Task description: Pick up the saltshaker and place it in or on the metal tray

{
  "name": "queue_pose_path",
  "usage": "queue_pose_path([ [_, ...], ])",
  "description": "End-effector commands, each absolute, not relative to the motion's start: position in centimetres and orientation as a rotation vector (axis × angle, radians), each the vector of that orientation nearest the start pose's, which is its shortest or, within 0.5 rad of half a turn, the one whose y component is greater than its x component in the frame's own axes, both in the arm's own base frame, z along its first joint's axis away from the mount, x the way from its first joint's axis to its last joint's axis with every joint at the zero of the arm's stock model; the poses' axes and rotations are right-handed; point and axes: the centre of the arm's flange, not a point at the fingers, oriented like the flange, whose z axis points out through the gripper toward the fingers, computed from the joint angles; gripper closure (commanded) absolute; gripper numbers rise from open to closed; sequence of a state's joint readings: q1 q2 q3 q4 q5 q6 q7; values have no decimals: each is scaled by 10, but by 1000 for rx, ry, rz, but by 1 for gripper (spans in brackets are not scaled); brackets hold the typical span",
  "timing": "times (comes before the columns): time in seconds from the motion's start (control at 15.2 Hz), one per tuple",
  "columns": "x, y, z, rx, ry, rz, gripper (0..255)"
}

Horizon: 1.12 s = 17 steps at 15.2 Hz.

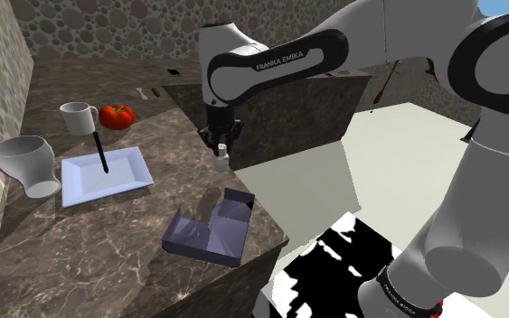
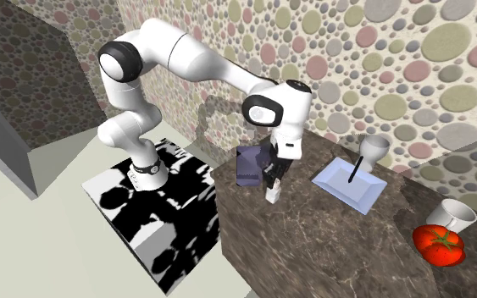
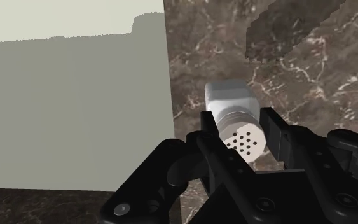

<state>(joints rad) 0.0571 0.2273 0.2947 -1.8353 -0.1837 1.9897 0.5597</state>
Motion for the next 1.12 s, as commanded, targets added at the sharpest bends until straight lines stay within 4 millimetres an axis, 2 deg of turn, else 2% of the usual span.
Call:
queue_pose_path([
  [0.0,579,192,417,-3251,216,18,255],
  [0.86,579,192,486,-3251,216,18,255],
  [0.92,579,192,486,-3251,216,18,255],
  [1.06,559,207,492,-3251,216,18,255],
])
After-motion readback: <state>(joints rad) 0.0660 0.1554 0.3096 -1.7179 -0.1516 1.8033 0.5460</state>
